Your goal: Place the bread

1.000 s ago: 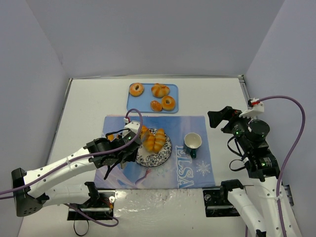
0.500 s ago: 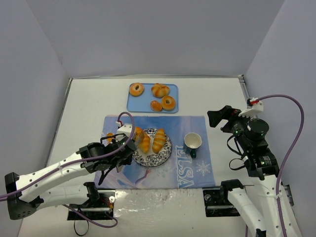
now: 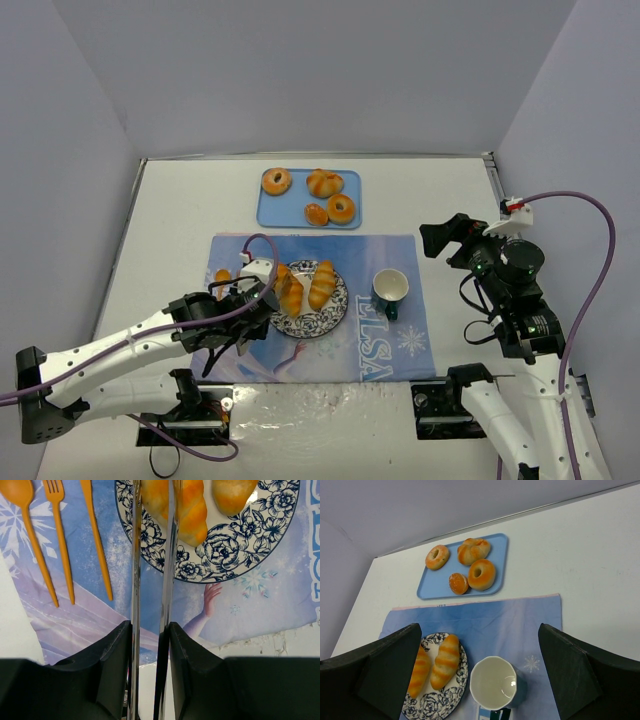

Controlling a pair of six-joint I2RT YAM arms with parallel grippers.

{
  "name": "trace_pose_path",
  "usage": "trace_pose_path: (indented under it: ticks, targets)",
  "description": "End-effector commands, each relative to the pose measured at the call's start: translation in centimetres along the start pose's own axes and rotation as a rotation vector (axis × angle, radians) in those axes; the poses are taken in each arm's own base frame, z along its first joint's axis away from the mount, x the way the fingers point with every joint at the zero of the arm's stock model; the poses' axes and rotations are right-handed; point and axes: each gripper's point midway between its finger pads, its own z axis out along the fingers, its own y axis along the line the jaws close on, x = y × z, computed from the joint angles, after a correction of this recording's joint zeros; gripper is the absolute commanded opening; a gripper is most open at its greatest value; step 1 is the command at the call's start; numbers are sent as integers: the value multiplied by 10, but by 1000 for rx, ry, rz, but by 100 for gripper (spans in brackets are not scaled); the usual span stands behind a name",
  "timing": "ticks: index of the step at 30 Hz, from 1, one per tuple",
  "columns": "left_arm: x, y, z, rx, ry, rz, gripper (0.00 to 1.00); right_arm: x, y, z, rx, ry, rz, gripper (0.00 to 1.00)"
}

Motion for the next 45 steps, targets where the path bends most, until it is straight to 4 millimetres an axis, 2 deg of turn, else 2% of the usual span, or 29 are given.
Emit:
trace_pose_path:
  ticks: [1, 5, 10, 19, 28, 33, 34, 36, 40, 42, 45]
  targets:
    - [-12, -12, 0, 31, -41, -38, 31, -30, 15, 0, -51, -95, -9, 100]
    - [-12, -13, -1, 38, -38, -37, 43, -30, 15, -1, -50, -97, -8, 100]
    - [-13, -12, -3, 35, -43, -36, 51, -29, 14, -1, -49, -98, -9, 100]
    - [-24, -11, -17, 47, -78, -43, 53, -28, 14, -1, -51, -95, -7, 100]
    - [-52, -7, -41, 37, -159, -56, 53, -29, 15, 0, -51, -95, -7, 100]
    - [-96, 6, -58, -43, -231, -52, 54, -29, 16, 0, -56, -94, -4, 100]
    - [-101, 8, -54, -51, -216, -25, 55, -29, 17, 0, -58, -93, -2, 100]
    - [-127, 16, -48, -24, -219, -66, 54, -30, 17, 0, -63, -95, -1, 100]
    - [-169, 53, -29, -75, -202, -125, 54, -30, 18, 1, -67, -93, -2, 100]
    - [-196, 80, -18, -120, -205, -169, 54, -29, 18, 2, -67, -88, -3, 100]
    - [-223, 110, -3, -159, -209, -225, 54, -28, 18, 4, -66, -81, -6, 100]
